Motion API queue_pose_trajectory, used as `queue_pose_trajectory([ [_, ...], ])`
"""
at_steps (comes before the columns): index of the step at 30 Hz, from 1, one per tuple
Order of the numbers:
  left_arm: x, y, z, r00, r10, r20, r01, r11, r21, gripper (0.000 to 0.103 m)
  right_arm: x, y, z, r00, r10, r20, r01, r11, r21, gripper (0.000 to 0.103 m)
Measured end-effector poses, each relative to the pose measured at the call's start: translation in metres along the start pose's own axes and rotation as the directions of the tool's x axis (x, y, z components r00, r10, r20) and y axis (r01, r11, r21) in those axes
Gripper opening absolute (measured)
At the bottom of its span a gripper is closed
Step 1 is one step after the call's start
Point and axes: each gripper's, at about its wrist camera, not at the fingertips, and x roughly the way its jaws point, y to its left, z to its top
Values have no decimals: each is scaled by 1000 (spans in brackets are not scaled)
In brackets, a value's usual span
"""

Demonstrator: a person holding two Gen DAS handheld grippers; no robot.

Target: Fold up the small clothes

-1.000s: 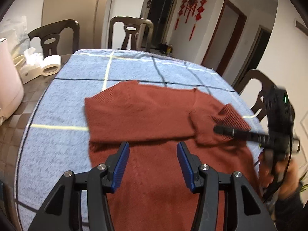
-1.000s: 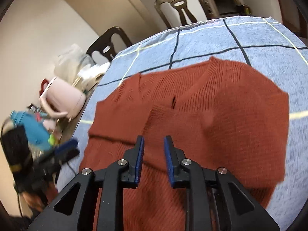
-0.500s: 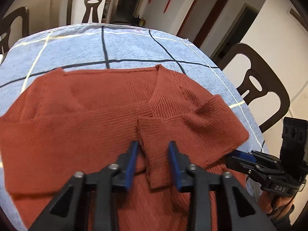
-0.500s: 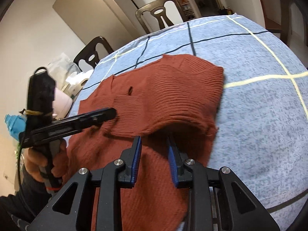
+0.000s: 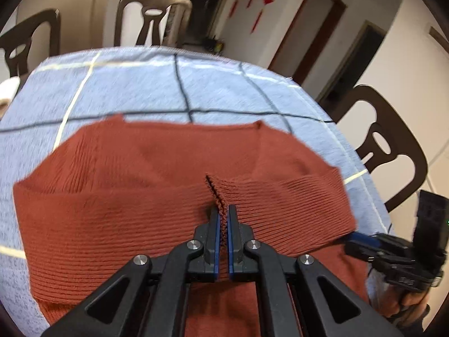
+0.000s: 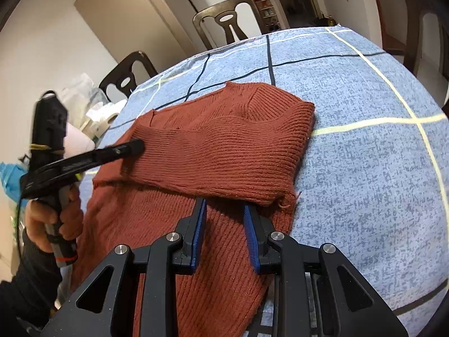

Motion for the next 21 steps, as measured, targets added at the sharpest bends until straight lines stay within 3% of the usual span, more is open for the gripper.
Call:
queue_pose_trajectory([
  [6, -3, 1, -9, 1000, 5, 2, -5, 1000, 9, 7, -23, 4, 11, 994, -16, 108, 19, 1000, -26, 27],
  [8, -6, 3, -9, 1000, 9, 1, -9, 1000, -1, 7, -16, 0, 18, 994, -48, 96, 49, 999, -13, 27],
  [10, -15, 5, -10, 1000, 23, 14, -23, 1000, -6, 7, 2, -10, 21, 996, -87, 28, 87, 996, -2, 26],
  [11, -21, 4, -9, 999, 34, 31, -34, 999, 1, 7, 8, -15, 22, 994, -108, 6, 108, 994, 5, 17],
  [13, -31, 1, -7, 996, 60, 67, -61, 998, 21, 7, 1, -15, 26, 994, -109, 28, 109, 994, -5, 17],
  [16, -33, -9, 1, 994, 63, 87, -67, 996, 53, 15, -5, -11, 39, 989, -128, 67, 130, 991, -21, 17],
  [19, -11, -13, 2, 996, 79, 32, -81, 994, 73, 19, 6, -13, 55, 988, -137, 68, 139, 990, -20, 17],
  [21, 4, -8, -2, 996, 89, -9, -88, 994, 70, 19, 23, -20, 57, 984, -177, 22, 177, 984, -15, 18],
])
